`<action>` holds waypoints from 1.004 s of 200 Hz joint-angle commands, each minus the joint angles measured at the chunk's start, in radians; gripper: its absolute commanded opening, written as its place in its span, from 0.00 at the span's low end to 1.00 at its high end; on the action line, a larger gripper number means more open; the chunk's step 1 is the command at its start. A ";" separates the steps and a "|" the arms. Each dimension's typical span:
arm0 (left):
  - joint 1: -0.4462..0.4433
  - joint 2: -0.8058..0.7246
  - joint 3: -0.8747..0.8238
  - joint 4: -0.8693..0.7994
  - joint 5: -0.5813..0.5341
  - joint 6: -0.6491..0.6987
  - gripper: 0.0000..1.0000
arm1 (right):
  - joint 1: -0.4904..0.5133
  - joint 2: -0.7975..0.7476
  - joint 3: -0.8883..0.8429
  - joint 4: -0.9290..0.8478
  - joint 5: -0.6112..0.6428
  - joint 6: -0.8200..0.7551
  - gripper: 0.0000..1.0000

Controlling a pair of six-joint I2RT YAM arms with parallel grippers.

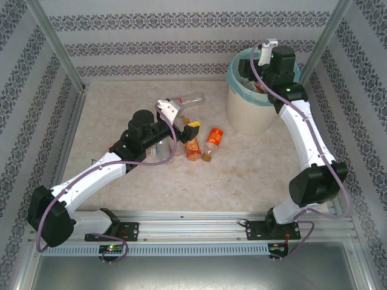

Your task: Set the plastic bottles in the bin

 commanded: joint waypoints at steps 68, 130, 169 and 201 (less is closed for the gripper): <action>-0.019 0.011 0.072 -0.102 -0.108 0.012 1.00 | 0.034 -0.087 -0.022 0.006 -0.047 0.080 0.62; -0.006 0.129 0.343 -0.573 -0.279 -0.118 0.99 | 0.220 -0.340 -0.141 0.046 0.040 0.020 0.64; 0.144 0.158 0.397 -0.895 -0.188 -0.200 0.99 | 0.378 -0.451 -0.317 0.101 0.041 0.004 0.64; 0.280 0.132 0.334 -1.016 -0.202 0.181 1.00 | 0.469 -0.470 -0.428 0.148 0.050 0.002 0.64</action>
